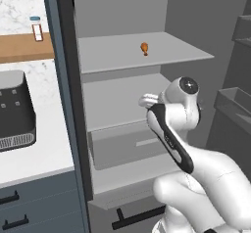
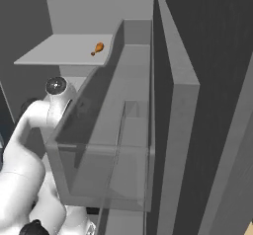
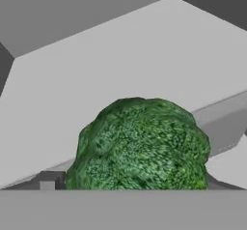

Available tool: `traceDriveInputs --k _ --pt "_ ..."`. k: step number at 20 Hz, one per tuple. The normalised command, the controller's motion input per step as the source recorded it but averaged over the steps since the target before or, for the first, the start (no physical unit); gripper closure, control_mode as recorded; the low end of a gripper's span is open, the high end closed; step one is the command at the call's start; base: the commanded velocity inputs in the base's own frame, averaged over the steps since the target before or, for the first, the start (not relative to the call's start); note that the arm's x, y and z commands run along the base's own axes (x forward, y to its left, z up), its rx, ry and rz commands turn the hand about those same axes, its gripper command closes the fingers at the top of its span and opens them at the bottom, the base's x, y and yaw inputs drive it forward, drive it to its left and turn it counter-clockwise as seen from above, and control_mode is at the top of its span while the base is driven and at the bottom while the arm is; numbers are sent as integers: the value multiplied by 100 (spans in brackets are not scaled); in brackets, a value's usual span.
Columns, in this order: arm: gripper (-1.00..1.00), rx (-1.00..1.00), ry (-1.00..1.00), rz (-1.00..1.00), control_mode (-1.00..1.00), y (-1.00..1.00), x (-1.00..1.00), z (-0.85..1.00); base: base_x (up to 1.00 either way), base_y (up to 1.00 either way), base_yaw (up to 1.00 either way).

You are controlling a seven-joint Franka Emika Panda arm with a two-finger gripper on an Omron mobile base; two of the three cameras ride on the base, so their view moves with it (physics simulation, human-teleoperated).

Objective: Place one broccoli and one chicken drumstick in each tupperware on the nearby counter, to pack two identical lunches.

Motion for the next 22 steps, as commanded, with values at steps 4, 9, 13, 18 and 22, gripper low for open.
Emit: traceDriveInputs --k 4,9,13,18,22 --pt "100 -6 13 0 -100 6 -100 50 0 0 0" --pt "100 -1 2 0 -100 0 -100 22 0 0 0" --pt "100 0 -5 0 100 -5 -75 0 -25 0 0" --pt "100 0 0 0 100 0 0 0 -99 40 19" --pt "100 0 0 0 100 0 0 0 -53 99 18"
